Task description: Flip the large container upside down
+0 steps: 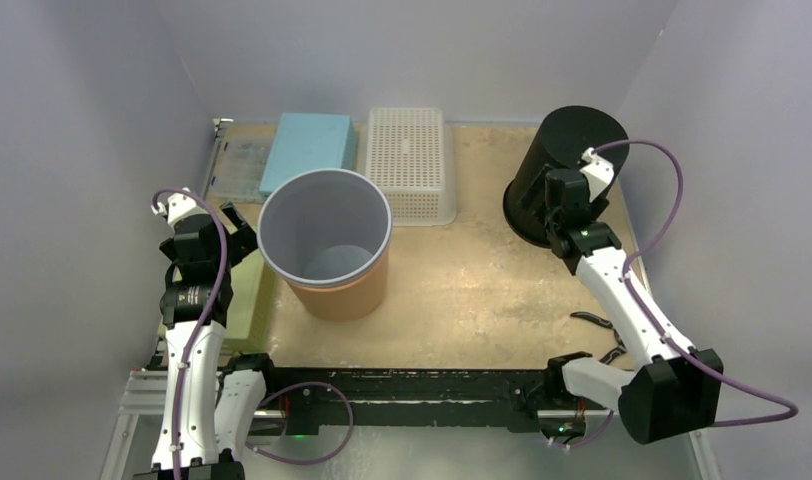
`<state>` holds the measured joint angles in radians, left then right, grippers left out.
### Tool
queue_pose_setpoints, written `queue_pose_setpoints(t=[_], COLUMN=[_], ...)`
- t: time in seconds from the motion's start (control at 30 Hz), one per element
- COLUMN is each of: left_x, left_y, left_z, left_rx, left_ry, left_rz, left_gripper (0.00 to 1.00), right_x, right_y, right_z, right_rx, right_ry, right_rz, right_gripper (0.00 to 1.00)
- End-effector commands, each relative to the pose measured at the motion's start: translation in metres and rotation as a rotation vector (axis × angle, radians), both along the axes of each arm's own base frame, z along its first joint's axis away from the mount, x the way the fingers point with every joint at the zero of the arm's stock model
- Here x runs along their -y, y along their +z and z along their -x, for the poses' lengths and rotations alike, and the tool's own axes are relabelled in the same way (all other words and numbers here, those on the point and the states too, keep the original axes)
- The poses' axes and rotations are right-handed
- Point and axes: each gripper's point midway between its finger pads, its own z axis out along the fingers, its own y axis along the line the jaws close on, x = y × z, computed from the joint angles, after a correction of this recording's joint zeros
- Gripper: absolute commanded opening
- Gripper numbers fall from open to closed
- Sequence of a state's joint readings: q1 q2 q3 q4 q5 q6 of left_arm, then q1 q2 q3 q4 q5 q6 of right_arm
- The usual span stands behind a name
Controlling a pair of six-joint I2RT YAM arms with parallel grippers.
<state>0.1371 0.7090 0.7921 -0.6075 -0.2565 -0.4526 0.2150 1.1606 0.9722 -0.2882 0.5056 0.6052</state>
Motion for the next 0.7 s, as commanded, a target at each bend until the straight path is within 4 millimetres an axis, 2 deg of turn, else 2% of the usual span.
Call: queue_pose_setpoints(t=[0.0, 0.17, 0.33, 0.43, 0.67], left_x=[0.0, 0.002, 0.002, 0.001, 0.002], left_y=[0.008, 0.005, 0.004, 0.003, -0.004], left_z=[-0.006, -0.008, -0.008, -0.008, -0.013], left_rx=[0.041, 0.033, 0.028, 0.023, -0.01], left_ry=[-0.011, -0.026, -0.022, -0.022, -0.032], left_rz=[-0.004, 0.0, -0.001, -0.005, -0.001], left_gripper=[0.99, 0.99, 0.98, 0.98, 0.98], right_x=[0.01, 0.022, 0.035, 0.03, 0.042], right_y=[-0.013, -0.022, -0.014, -0.01, -0.032], right_z=[0.001, -0.018, -0.046, -0.072, -0.115], right_rx=[0.001, -0.036, -0.012, 0.021, -0.047], right_ry=[-0.059, -0.112, -0.146, -0.1, -0.161], right_rz=[0.019, 0.084, 0.165, 0.191, 0.286], right_gripper=[0.99, 0.99, 0.99, 0.99, 0.99])
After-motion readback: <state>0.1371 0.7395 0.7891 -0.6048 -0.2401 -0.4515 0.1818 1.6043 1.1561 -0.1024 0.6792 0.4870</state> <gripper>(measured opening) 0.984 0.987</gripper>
